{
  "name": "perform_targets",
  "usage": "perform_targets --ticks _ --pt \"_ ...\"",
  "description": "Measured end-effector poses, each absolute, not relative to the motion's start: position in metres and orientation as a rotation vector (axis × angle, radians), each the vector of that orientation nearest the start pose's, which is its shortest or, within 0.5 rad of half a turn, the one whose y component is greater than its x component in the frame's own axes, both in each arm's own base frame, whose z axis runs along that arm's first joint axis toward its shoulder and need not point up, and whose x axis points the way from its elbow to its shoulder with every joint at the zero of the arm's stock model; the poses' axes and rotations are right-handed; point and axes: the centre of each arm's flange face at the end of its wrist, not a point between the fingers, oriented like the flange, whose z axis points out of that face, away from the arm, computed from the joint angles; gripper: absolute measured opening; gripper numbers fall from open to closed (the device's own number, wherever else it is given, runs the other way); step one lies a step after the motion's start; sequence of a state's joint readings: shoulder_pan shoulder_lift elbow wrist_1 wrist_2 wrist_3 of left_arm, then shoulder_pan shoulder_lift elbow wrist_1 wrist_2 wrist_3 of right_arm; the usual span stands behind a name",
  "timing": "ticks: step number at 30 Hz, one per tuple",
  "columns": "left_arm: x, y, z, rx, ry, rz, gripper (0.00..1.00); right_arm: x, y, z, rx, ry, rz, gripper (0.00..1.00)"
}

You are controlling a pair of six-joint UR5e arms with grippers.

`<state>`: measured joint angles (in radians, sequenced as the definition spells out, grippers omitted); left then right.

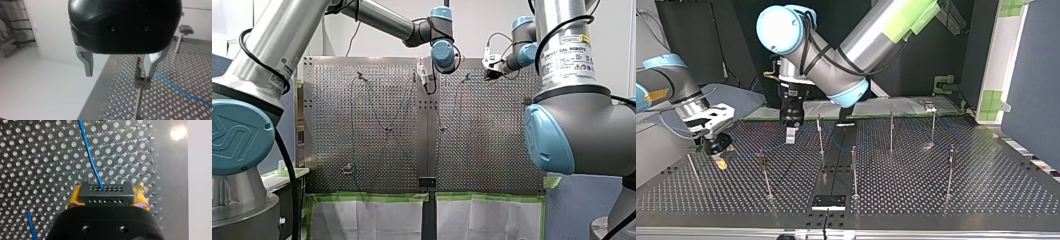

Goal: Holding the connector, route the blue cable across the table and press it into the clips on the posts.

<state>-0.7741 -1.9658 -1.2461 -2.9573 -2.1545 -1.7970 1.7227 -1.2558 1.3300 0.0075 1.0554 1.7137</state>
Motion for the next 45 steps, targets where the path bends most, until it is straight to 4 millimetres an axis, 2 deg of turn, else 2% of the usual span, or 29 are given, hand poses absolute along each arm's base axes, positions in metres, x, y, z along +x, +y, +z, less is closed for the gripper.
perform_targets --ticks 12,14,22,30,45 --pt "0.385 -0.494 0.463 -0.128 1.402 -0.567 1.0 0.275 -0.565 0.431 -2.341 1.402 -2.382 0.0" --pt "0.383 -0.491 0.46 -0.147 1.395 -0.583 1.0 0.275 -0.565 0.431 -2.341 1.401 -2.382 0.0" --pt "0.386 -0.491 0.421 -0.21 1.412 -0.605 1.0 0.278 -0.563 0.431 -2.341 1.392 -2.38 0.0" --pt "0.38 -0.488 0.395 -0.26 1.41 -0.639 1.0 0.28 -0.562 0.431 -2.342 1.387 -2.38 0.0" --pt "0.368 -0.477 0.345 -0.242 1.411 -0.616 1.0 0.278 -0.563 0.431 -2.341 1.397 -2.378 0.0"
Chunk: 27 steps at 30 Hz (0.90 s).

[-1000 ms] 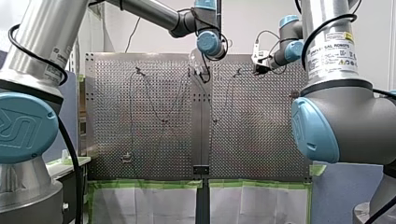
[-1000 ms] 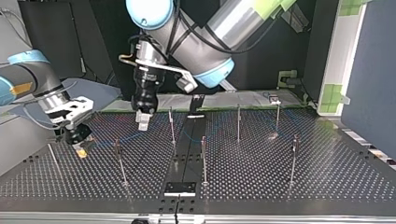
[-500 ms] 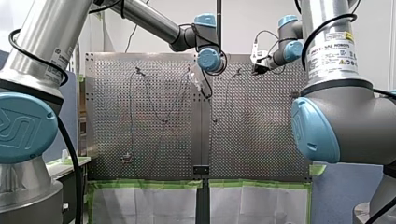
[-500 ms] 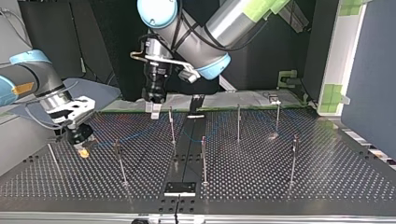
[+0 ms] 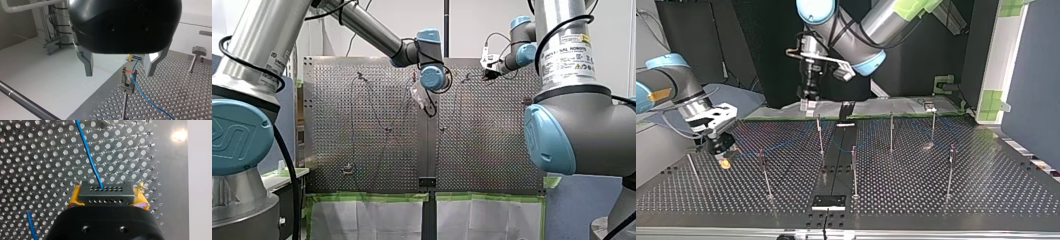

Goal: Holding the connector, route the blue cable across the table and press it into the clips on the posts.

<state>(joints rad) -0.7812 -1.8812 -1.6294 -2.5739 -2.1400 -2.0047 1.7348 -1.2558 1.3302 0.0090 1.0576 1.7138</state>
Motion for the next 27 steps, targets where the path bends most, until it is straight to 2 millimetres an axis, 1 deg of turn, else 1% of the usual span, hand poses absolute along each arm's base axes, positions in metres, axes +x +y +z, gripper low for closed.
perform_targets --ticks 13,27 --pt "0.355 -0.464 0.303 -0.239 1.412 -0.612 1.0 0.277 -0.564 0.431 -2.341 1.402 -2.379 0.0" --pt "0.339 -0.448 0.265 -0.238 1.412 -0.613 1.0 0.276 -0.564 0.431 -2.342 1.407 -2.377 0.0"
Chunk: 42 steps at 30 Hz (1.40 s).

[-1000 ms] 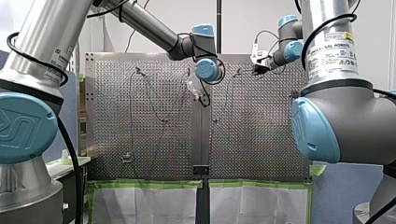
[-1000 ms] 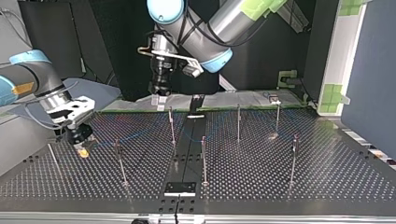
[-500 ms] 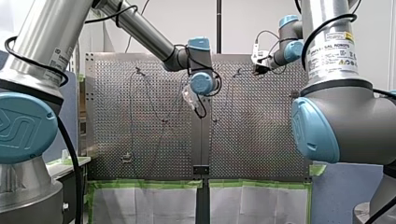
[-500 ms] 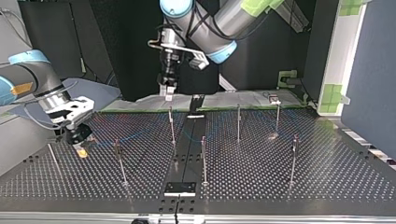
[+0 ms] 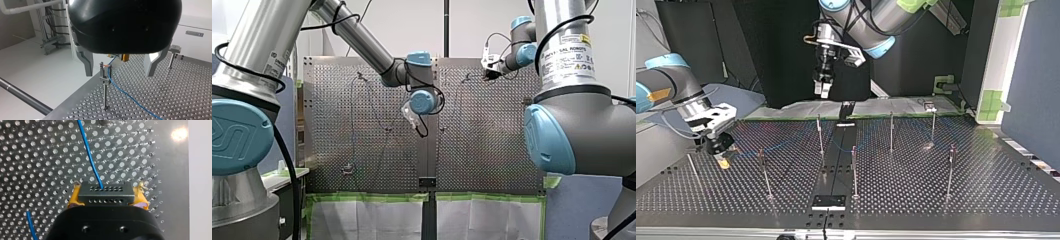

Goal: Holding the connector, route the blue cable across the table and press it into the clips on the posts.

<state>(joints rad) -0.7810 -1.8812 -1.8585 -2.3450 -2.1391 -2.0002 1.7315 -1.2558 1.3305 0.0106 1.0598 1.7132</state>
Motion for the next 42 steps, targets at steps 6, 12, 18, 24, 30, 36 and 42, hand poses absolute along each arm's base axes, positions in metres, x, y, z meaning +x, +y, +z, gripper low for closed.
perform_targets --ticks 6,12,18,24,30,36,42 --pt "0.331 -0.44 0.25 -0.238 1.412 -0.613 1.0 0.276 -0.564 0.431 -2.342 1.409 -2.376 0.0" --pt "0.321 -0.431 0.233 -0.238 1.412 -0.613 1.0 0.275 -0.564 0.43 -2.342 1.412 -2.375 0.0" --pt "0.312 -0.421 0.218 -0.238 1.412 -0.613 1.0 0.275 -0.564 0.431 -2.343 1.412 -2.375 0.0" --pt "0.302 -0.412 0.204 -0.238 1.412 -0.613 1.0 0.275 -0.564 0.43 -2.342 1.414 -2.375 0.0" --pt "0.293 -0.403 0.193 -0.238 1.412 -0.613 1.0 0.275 -0.564 0.43 -2.342 1.414 -2.375 0.0" --pt "0.283 -0.393 0.181 -0.238 1.412 -0.613 1.0 0.275 -0.564 0.431 -2.342 1.413 -2.375 0.0" --pt "0.272 -0.382 0.169 -0.238 1.412 -0.613 1.0 0.275 -0.564 0.431 -2.342 1.414 -2.375 0.0"
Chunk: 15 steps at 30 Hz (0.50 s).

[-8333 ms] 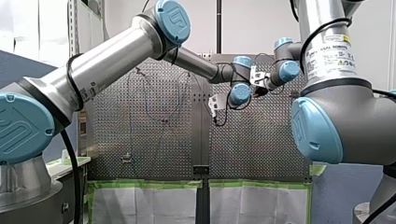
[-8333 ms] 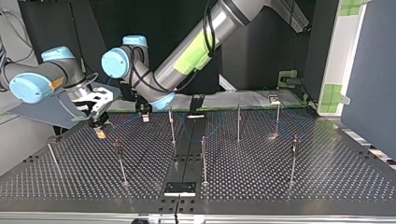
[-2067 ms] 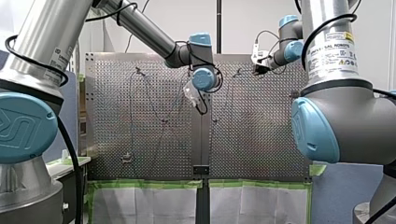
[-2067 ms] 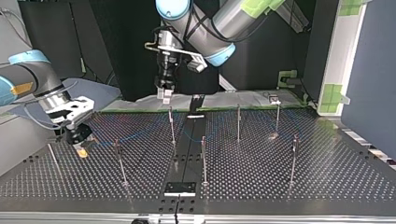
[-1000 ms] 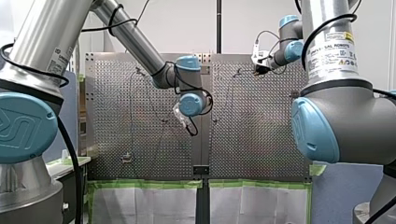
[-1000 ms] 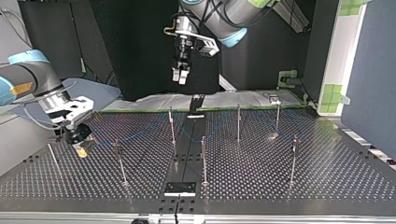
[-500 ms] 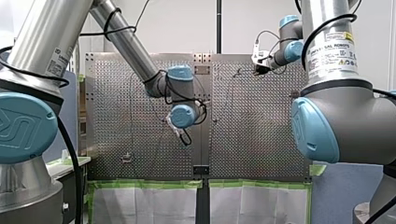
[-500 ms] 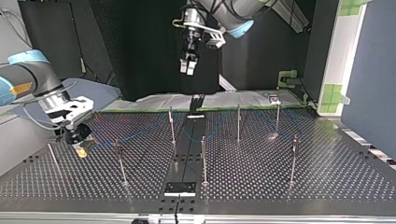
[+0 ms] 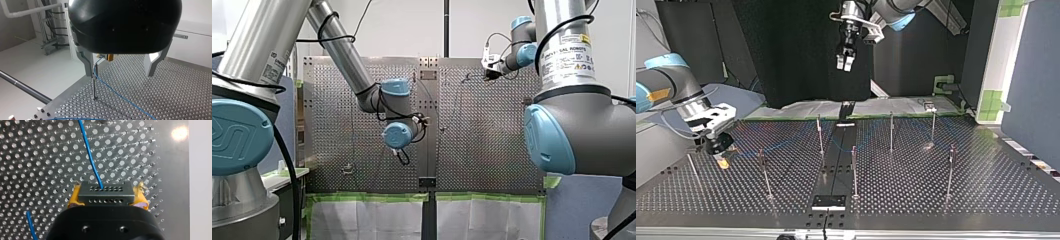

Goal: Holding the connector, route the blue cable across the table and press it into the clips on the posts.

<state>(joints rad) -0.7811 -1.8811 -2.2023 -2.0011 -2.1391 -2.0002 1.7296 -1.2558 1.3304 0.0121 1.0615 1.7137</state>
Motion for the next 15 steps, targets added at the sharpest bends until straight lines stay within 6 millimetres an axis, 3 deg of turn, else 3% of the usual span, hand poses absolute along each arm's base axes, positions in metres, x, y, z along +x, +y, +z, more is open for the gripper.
perform_targets --ticks 15 --pt "0.241 -0.351 0.141 -0.238 1.412 -0.613 1.0 0.274 -0.564 0.43 -2.348 1.417 -2.372 0.0"
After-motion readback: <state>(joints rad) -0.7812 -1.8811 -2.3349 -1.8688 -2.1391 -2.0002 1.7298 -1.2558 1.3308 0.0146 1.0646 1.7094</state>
